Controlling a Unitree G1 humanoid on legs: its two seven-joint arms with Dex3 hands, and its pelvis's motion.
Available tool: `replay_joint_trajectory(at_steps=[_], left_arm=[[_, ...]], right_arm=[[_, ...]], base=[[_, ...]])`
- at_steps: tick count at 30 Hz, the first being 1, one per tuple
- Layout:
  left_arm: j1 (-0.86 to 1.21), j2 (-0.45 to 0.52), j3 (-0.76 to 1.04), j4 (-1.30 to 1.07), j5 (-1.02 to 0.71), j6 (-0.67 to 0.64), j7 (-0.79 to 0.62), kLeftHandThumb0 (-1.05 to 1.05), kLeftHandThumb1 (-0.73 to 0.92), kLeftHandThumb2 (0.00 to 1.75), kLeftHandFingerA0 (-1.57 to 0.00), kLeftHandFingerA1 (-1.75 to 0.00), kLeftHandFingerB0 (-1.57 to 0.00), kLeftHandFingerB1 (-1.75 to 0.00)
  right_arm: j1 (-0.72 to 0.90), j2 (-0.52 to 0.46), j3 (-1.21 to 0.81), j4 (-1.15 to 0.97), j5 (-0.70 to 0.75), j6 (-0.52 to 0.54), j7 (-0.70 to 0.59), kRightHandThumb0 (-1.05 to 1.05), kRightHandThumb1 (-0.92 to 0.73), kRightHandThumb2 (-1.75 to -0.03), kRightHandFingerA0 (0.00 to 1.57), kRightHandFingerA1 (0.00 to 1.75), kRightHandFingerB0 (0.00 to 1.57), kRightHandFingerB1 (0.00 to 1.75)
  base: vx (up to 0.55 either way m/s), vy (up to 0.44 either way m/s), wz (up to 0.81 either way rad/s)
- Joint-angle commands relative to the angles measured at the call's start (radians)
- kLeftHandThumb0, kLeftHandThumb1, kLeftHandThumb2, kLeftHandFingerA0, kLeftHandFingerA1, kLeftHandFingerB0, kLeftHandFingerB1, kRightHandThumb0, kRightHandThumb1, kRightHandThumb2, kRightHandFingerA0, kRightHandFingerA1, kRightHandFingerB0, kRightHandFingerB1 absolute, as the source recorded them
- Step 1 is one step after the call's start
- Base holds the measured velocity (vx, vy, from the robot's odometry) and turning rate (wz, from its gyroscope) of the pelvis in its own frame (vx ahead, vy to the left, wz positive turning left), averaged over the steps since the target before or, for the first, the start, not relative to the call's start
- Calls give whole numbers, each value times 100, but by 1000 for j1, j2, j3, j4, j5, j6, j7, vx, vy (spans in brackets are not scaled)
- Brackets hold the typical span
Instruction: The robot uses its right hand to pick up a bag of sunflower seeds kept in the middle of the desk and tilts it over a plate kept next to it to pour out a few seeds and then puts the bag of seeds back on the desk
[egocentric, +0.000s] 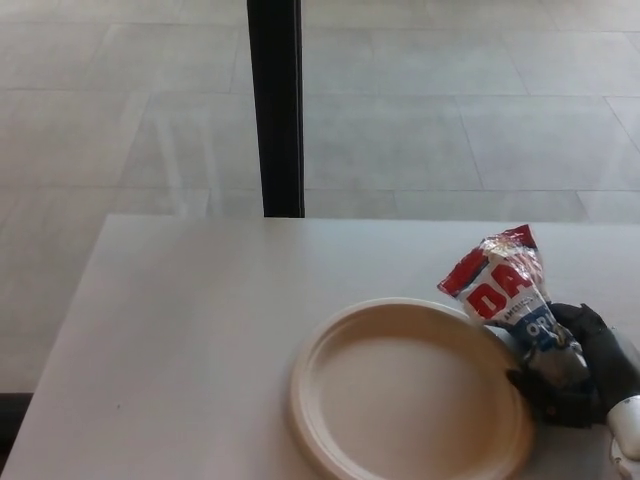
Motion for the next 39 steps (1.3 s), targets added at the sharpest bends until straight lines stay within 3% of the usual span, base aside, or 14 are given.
replay_joint_trajectory(at_steps=[1, 5, 6, 7, 8, 10, 11, 14, 17, 18, 21, 22, 34, 39], left_arm=[[7, 7, -15, 0, 15, -32, 11, -88, 80, 64, -43, -63, -42, -42], [0, 12, -25, 7, 20, -29, 18, -84, 80, 65, -42, -63, -46, -43], [1, 17, -41, 11, 38, -42, 18, -84, 83, 65, -45, -71, -47, -43], [1, 18, -45, 12, 38, -43, 18, -84, 83, 65, -45, -71, -47, -43], [6, 20, -52, 12, 42, -49, 21, -92, 66, 86, -46, -74, -45, -48], [6, 21, -57, 11, 43, -48, 20, -85, 85, 66, -42, -67, -47, -41], [7, 23, -66, 9, 49, -50, 18, -84, 86, 66, -41, -65, -45, -41], [14, 22, -74, 5, 48, -64, 15, -85, 85, 66, -40, -61, -44, -40], [10, 22, -75, 7, 47, -56, 20, -82, 86, 66, -40, -61, -44, -40], [6, 23, -76, 9, 49, -53, 21, -81, 85, 66, -41, -64, -44, -41], [0, 25, -77, 14, 52, -46, 25, -84, 85, 66, -42, -64, -45, -41], [6, 24, -79, 13, 55, -59, 22, -87, 84, 66, -43, -67, -46, -42], [-7, 29, -81, 22, 55, -51, 17, -85, 83, 65, -39, -60, -47, -39], [-7, 23, -53, 15, 29, -43, -3, -87, 80, 65, -34, -65, -46, -42]], right_arm=[[16, -15, -12, 22, -36, 57, -48, -27, -53, -60, 0, 3, 15, 32], [21, -29, -13, 13, -44, 56, -48, -20, -56, -65, 0, 26, 16, 35], [19, -54, -3, 10, -54, 65, -18, -7, -64, -66, 10, 74, 17, 32], [18, -56, -1, 10, -55, 66, -15, -7, -64, -66, 10, 74, 17, 32], [14, -82, 13, 16, -62, 57, 14, -1, -69, -71, 20, 107, 22, 28], [14, -94, 17, 23, -62, 39, 18, -7, -62, -87, 31, 134, 23, 35], [14, -112, 21, 41, -64, -3, 17, -8, -64, -84, 59, 133, 25, 38], [11, -122, 13, 61, -45, -43, 21, -13, -65, -84, 80, 118, 28, 40], [17, -135, 9, 59, -27, -62, 58, -16, -70, -79, 61, 96, 30, 41], [14, -142, 13, 62, -25, -59, 80, -13, -54, -106, 58, 80, 19, 54], [16, -162, 39, 58, -48, -49, 114, -19, -70, -75, 75, 103, 29, 41], [19, -165, 47, 66, -52, -70, 112, -17, -72, -74, 72, 88, 31, 40], [-6, -219, 151, 156, -75, -38, 241, -20, -75, -76, 73, 84, 21, 40], [-7, -234, 161, 200, -65, -24, 283, -16, -71, -87, 79, 107, 54, 53]], base=[[0, 0, 0], [0, 0, 0], [0, 0, 0], [0, 0, 0], [0, 0, 0], [0, 0, 0], [0, 0, 0], [0, 0, 0], [0, 0, 0], [0, 0, 0], [0, 0, 0], [0, 0, 0], [0, 0, 0], [0, 0, 0]])
